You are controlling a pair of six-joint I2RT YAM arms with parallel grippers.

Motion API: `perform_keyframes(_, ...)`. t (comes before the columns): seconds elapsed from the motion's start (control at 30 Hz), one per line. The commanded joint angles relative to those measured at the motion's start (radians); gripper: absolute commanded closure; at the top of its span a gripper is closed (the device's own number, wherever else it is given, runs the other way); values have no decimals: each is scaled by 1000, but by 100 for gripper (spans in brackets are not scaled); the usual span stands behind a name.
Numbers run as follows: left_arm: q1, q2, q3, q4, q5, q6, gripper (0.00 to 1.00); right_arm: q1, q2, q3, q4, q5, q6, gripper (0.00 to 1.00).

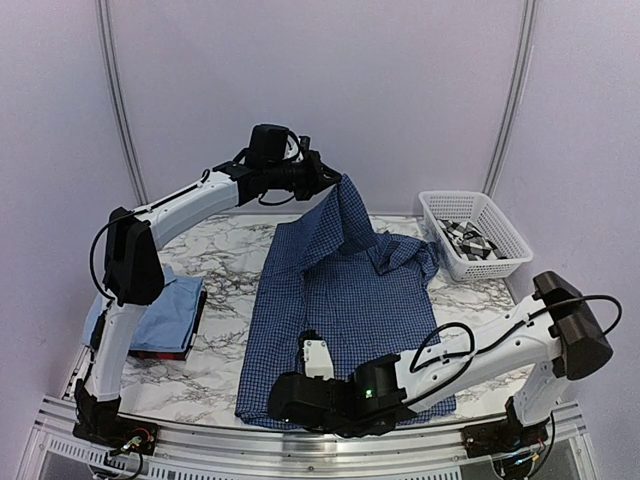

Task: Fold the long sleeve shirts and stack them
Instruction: Fold the corner of the shirt at the center of the board.

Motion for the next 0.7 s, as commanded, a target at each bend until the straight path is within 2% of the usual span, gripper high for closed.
perform_keyframes(0.0, -2, 1, -2, 45, 16, 8, 100, -17, 57, 102, -65, -26, -38, 66)
perform_keyframes(0.2, -3, 4, -2, 46, 21, 3, 100, -69, 40, 34, -49, -97, -37, 70)
perform_keyframes(0.47, -6, 10, 1, 52, 20, 0, 100, -71, 51, 36, -55, -118, -45, 70)
perform_keyframes(0.67, -6, 14, 0, 52, 22, 0, 100, -71, 71, 35, -58, -133, -39, 74)
